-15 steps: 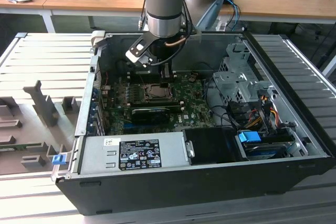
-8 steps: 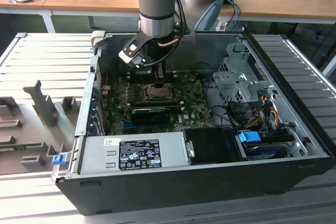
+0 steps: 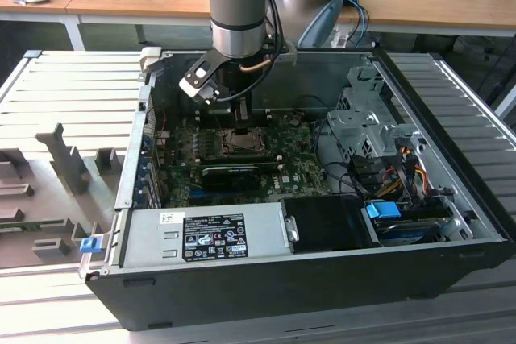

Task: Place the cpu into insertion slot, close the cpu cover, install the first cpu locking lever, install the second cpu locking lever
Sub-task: 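Install the first cpu locking lever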

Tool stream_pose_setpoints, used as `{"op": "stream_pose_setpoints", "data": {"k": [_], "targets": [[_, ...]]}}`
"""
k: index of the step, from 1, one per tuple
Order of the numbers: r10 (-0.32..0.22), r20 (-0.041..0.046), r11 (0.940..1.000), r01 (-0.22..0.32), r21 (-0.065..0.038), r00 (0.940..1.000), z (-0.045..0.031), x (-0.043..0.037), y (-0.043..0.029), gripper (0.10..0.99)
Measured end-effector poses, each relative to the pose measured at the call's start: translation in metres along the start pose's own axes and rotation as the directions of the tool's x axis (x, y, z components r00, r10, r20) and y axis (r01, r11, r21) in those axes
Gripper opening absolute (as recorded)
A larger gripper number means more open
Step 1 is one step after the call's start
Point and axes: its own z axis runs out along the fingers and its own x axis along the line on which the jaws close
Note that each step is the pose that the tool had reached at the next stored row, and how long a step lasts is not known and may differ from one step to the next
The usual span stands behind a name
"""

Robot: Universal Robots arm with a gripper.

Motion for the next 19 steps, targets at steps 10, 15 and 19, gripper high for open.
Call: {"op": "stream_pose_setpoints", "data": {"k": [10,15,19], "targets": [[0.000,-0.0004,1.0000,0.000,0.000,1.0000,-0.0023,0.0001,0.0001,0.106],[0.000,-0.0001,1.0000,0.000,0.000,1.0000,-0.0031,0.0001,0.0001,0.106],[0.000,-0.0003,1.0000,0.000,0.000,1.0000,-0.0036,0.0001,0.0001,0.106]]}}
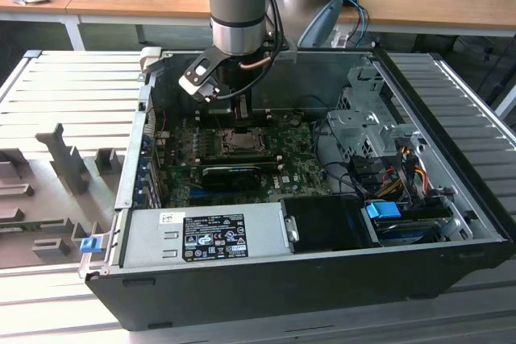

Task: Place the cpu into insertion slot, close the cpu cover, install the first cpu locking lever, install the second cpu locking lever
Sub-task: 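Install the first cpu locking lever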

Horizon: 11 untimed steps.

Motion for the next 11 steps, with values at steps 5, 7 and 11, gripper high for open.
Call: {"op": "stream_pose_setpoints", "data": {"k": [5,7,11], "targets": [[0.000,0.0002,1.0000,0.000,0.000,1.0000,-0.0012,0.0000,0.0000,0.106],[0.000,-0.0001,1.0000,0.000,0.000,1.0000,-0.0024,0.0000,0.0001,0.106],[0.000,0.0001,1.0000,0.000,0.000,1.0000,-0.0034,0.0000,0.0001,0.106]]}}
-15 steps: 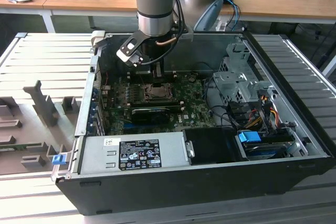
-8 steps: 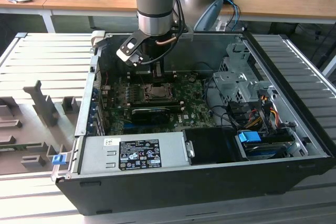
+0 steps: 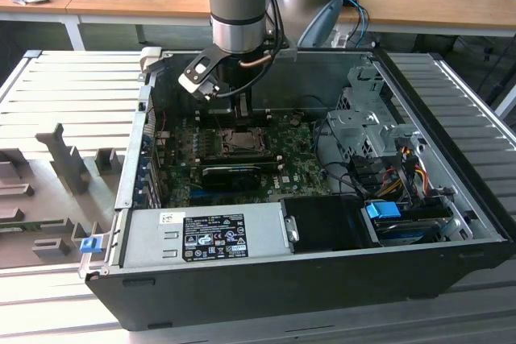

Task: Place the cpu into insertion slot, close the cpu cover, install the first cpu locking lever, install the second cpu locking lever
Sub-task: 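Install the first cpu locking lever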

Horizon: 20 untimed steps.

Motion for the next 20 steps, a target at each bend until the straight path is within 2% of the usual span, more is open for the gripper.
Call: {"op": "stream_pose_setpoints", "data": {"k": [15,20], "targets": [[0.000,-0.0001,1.0000,0.000,0.000,1.0000,-0.0026,0.0000,0.0001,0.106],[0.000,0.0008,1.0000,0.000,0.000,1.0000,-0.0086,0.0001,0.0005,0.106]]}}
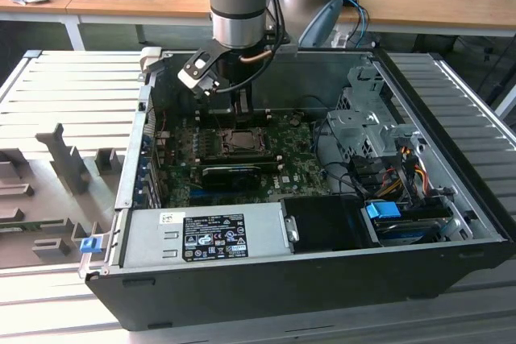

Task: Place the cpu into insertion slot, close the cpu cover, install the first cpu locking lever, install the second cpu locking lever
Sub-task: 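Install the first cpu locking lever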

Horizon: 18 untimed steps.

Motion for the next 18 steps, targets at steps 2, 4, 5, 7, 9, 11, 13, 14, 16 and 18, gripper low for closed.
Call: {"op": "stream_pose_setpoints", "data": {"k": [2,4,5,7,9,11,13,14,16,18], "targets": [[0.000,-0.0001,1.0000,0.000,0.000,1.0000,-0.0026,0.0000,0.0001,0.106],[0.000,-0.0001,1.0000,0.000,0.000,1.0000,-0.0051,0.0001,0.0003,0.106],[0.000,-0.0001,1.0000,0.000,0.000,1.0000,-0.0067,0.0001,0.0004,0.106],[0.000,-0.0001,1.0000,0.000,0.000,1.0000,-0.0094,0.0001,0.0005,0.106],[0.000,-0.0001,1.0000,0.000,0.000,1.0000,-0.0116,0.0001,0.0006,0.106],[0.000,0.0000,1.0000,0.000,0.000,1.0000,-0.0153,0.0001,0.0009,0.106],[0.000,-0.0001,1.0000,0.000,0.000,1.0000,-0.0198,0.0002,0.0011,0.106],[0.000,0.0000,1.0000,0.000,0.000,1.0000,-0.0215,0.0002,0.0012,0.106],[0.000,-0.0001,1.0000,0.000,0.000,1.0000,-0.0245,0.0002,0.0014,0.106],[-0.006,-0.0006,1.0000,0.006,0.000,1.0000,-0.0247,0.0003,0.0014,0.106]]}}
